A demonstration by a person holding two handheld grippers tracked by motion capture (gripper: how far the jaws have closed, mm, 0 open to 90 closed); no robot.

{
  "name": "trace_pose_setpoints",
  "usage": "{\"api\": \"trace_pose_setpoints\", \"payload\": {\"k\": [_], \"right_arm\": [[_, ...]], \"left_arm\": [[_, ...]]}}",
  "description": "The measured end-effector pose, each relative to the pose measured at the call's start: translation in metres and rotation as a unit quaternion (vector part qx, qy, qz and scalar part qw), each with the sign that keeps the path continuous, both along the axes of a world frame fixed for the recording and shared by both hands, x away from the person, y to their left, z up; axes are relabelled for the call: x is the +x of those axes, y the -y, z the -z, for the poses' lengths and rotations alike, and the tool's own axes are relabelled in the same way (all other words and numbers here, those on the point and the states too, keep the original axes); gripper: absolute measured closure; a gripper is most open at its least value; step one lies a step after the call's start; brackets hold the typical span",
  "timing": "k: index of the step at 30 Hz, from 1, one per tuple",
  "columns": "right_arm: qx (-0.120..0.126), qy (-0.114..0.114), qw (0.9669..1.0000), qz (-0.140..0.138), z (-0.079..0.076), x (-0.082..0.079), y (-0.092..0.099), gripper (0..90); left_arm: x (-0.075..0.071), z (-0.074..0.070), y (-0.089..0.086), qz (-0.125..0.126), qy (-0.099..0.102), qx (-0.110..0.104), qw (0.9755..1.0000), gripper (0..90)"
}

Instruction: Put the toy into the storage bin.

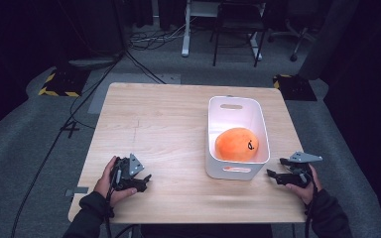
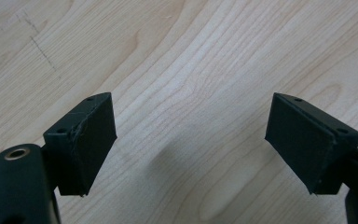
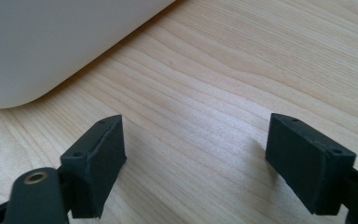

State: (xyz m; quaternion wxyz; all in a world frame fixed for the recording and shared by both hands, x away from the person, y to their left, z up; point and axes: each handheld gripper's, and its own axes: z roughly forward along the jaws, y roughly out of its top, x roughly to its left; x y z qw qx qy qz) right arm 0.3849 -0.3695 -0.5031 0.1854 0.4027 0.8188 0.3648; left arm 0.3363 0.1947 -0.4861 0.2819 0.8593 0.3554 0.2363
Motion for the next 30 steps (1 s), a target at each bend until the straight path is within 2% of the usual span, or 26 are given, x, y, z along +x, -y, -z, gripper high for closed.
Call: {"api": "trace_pose_setpoints", "payload": {"k": [3,4,6,9,11,12,15,19,22,25,28,30], "right_arm": [[0.000,0.000,1.0000,0.000,0.000,0.000,0.000,19.7],[0.000,0.000,1.0000,0.000,0.000,0.000,0.000,19.7],[0.000,0.000,1.0000,0.000,0.000,0.000,0.000,19.8],[0.000,0.000,1.0000,0.000,0.000,0.000,0.000,19.8],[0.000,0.000,1.0000,0.000,0.000,0.000,0.000,19.8],[0.000,0.000,1.0000,0.000,0.000,0.000,0.000,19.8],[0.000,0.000,1.0000,0.000,0.000,0.000,0.000,19.8],[-0.001,0.000,1.0000,-0.002,0.000,0.000,0.000,19.8],[-0.002,0.001,1.0000,-0.003,0.000,0.000,0.001,19.8],[-0.001,0.001,1.0000,-0.003,0.000,-0.001,0.001,19.8],[0.000,0.001,1.0000,-0.002,0.000,-0.001,0.001,19.8],[0.000,0.001,1.0000,-0.002,0.000,-0.001,0.001,19.8]], "left_arm": [[-0.003,0.001,-0.003,-0.002,-0.004,-0.018,0.9998,16.4],[-0.004,0.002,-0.004,-0.005,-0.002,-0.016,0.9999,16.4],[-0.006,0.005,-0.007,-0.012,-0.008,-0.032,0.9994,16.4],[-0.007,0.006,-0.011,-0.019,-0.010,-0.040,0.9990,16.4],[-0.007,0.007,-0.014,-0.022,-0.016,-0.045,0.9986,16.5],[-0.008,0.009,-0.016,-0.026,-0.022,-0.056,0.9978,16.4],[-0.008,0.010,-0.018,-0.030,-0.021,-0.059,0.9976,16.4],[-0.010,0.013,-0.021,-0.037,-0.031,-0.059,0.9971,16.5],[-0.011,0.015,-0.024,-0.039,-0.036,-0.076,0.9957,16.4],[-0.012,0.016,-0.029,-0.043,-0.041,-0.082,0.9949,16.3],[-0.012,0.017,-0.034,-0.060,-0.054,-0.095,0.9922,16.3],[-0.011,0.016,-0.037,-0.061,-0.061,-0.103,0.9909,16.0]]}}
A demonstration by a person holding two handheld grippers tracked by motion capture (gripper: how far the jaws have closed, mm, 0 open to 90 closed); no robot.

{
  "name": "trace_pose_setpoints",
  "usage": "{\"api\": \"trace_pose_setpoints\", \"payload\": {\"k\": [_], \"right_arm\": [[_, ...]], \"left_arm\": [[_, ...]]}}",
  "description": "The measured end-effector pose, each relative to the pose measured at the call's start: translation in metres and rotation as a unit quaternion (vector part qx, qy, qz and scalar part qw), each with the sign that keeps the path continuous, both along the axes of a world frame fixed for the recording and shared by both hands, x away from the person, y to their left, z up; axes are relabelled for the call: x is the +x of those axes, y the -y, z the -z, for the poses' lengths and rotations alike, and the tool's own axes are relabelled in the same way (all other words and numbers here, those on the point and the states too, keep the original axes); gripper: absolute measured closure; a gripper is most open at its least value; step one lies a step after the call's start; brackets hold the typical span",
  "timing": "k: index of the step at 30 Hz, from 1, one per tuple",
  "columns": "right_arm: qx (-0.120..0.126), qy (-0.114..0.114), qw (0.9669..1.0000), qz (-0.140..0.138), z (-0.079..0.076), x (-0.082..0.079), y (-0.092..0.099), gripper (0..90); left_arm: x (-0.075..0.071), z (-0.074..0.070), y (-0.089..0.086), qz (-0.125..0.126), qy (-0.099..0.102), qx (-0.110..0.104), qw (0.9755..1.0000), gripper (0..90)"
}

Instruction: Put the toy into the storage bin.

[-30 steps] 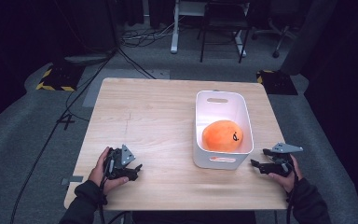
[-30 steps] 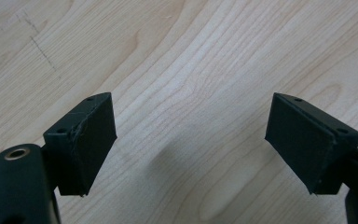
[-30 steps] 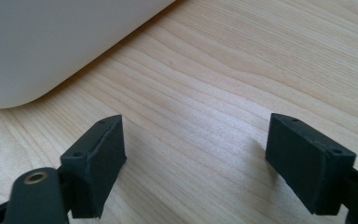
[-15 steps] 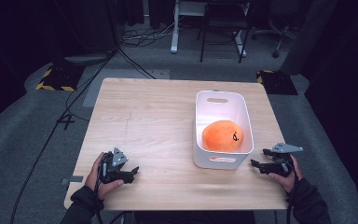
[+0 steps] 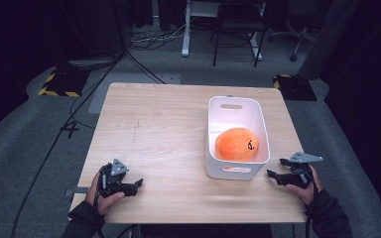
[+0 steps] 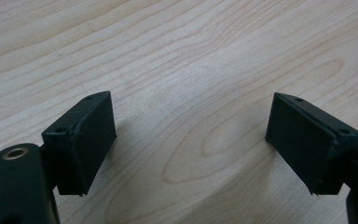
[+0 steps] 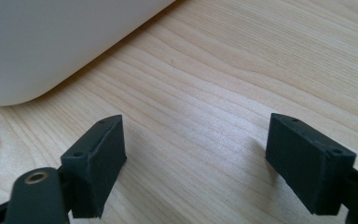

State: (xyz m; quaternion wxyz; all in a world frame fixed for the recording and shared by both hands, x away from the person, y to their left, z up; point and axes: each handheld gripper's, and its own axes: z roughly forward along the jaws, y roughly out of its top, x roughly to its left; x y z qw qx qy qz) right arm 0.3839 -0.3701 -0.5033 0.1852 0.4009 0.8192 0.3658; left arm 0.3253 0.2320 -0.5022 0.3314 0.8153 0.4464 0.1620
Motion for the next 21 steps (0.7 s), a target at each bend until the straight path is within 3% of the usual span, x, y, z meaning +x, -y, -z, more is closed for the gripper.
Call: {"api": "trace_pose_setpoints", "payload": {"k": [21], "right_arm": [[-0.001,0.000,1.0000,-0.002,-0.0001,-0.0012,0.0002,19.4]], "left_arm": [[-0.0006,0.0009,0.0009,0.000,0.000,0.002,1.0000,15.5]]}}
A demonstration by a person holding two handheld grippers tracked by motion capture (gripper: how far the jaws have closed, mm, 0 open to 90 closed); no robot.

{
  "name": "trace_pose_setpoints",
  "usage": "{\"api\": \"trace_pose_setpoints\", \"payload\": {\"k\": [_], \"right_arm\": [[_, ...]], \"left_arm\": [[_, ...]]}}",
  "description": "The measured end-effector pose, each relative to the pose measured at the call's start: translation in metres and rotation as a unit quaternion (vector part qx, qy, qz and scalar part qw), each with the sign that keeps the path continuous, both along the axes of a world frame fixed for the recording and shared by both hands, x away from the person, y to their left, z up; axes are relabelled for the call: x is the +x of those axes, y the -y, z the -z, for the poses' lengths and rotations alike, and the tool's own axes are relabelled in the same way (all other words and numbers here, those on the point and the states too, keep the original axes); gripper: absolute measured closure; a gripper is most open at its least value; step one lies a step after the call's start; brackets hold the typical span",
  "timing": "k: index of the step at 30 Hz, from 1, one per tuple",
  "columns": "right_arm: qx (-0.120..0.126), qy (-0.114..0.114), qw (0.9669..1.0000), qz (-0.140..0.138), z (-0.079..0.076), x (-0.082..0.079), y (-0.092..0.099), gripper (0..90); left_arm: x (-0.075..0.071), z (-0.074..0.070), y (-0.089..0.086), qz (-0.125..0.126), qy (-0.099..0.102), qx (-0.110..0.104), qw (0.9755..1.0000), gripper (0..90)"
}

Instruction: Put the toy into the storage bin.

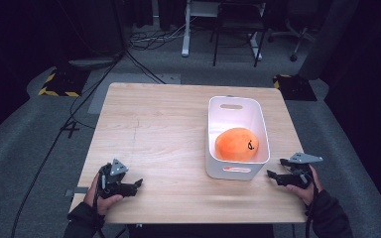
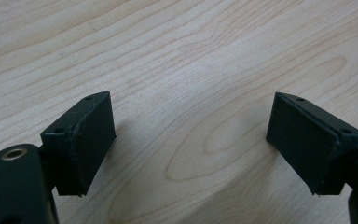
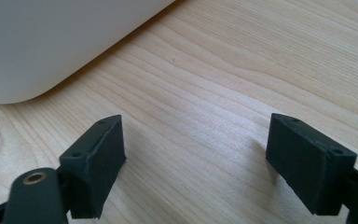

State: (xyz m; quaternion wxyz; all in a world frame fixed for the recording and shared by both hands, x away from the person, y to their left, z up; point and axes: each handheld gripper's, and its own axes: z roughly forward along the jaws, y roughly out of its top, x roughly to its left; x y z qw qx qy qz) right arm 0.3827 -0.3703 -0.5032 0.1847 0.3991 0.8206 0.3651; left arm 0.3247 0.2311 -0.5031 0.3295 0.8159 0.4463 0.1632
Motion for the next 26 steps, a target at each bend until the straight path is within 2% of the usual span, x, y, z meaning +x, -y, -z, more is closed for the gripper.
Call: {"api": "trace_pose_setpoints", "payload": {"k": [26], "right_arm": [[0.000,0.000,1.0000,-0.006,0.0001,0.0008,0.0001,19.3]], "left_arm": [[0.0002,-0.0002,-0.0004,0.000,0.002,0.004,1.0000,15.4]]}}
